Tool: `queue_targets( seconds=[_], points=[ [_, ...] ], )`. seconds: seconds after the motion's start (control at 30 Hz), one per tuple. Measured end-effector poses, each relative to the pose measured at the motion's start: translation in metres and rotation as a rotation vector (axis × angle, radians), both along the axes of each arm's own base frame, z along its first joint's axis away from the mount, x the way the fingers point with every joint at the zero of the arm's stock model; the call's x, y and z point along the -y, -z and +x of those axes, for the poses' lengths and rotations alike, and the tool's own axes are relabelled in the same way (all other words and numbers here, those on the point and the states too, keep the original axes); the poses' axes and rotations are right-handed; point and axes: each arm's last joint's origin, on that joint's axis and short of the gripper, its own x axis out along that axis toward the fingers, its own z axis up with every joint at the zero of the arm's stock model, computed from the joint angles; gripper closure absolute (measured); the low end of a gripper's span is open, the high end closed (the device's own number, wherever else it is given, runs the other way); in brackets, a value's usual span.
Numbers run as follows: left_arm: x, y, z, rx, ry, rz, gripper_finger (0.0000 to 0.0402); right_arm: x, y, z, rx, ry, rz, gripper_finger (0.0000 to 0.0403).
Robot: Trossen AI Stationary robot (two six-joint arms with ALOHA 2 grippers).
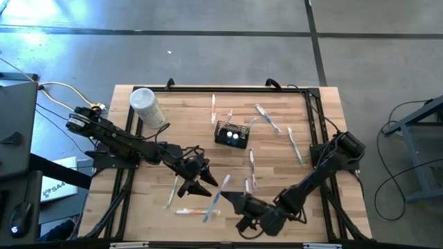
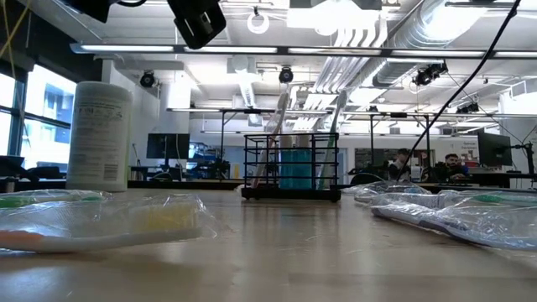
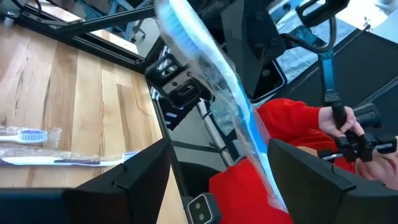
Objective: Pick & Place toothbrushing station
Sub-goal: Put the bottom blue toothbrush into the mesh organizer
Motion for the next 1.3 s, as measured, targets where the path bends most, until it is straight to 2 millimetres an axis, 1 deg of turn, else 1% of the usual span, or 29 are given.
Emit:
queue_targets(
  seconds=[0.23,0.33,0.47,0.57,0.7,0.9,1.07,1.3],
  points=[
    [0.000,0.000,0.000,-0.001,0.000,0.000,0.0137,0.023,0.000,0.016,-0.006,0.054,-0.012,0.0400],
    [0.000,0.000,0.000,0.003,0.003,0.007,0.0137,0.029,0.000,0.021,-0.011,0.065,-0.017,0.0400],
    [0.000,0.001,0.000,0.026,0.007,0.051,0.0137,0.028,0.000,0.021,-0.010,0.060,-0.013,0.0400],
    [0.000,0.003,0.000,0.011,0.008,0.071,0.0137,0.027,0.000,0.020,-0.010,0.057,-0.013,0.0400],
    [0.000,0.006,0.000,-0.013,-0.001,0.079,0.0137,0.025,0.001,0.019,-0.012,0.052,-0.010,0.0400],
    [0.000,0.005,0.000,0.004,-0.005,0.094,0.0137,0.026,0.004,0.018,-0.024,0.051,0.011,0.0400],
    [-0.002,0.004,0.001,0.055,-0.078,0.171,0.0137,0.026,0.004,0.018,-0.023,0.053,0.012,0.0400],
    [-0.002,0.004,0.001,0.056,-0.088,0.173,0.0137,0.026,0.004,0.018,-0.024,0.058,0.010,0.0400]
  ],
)
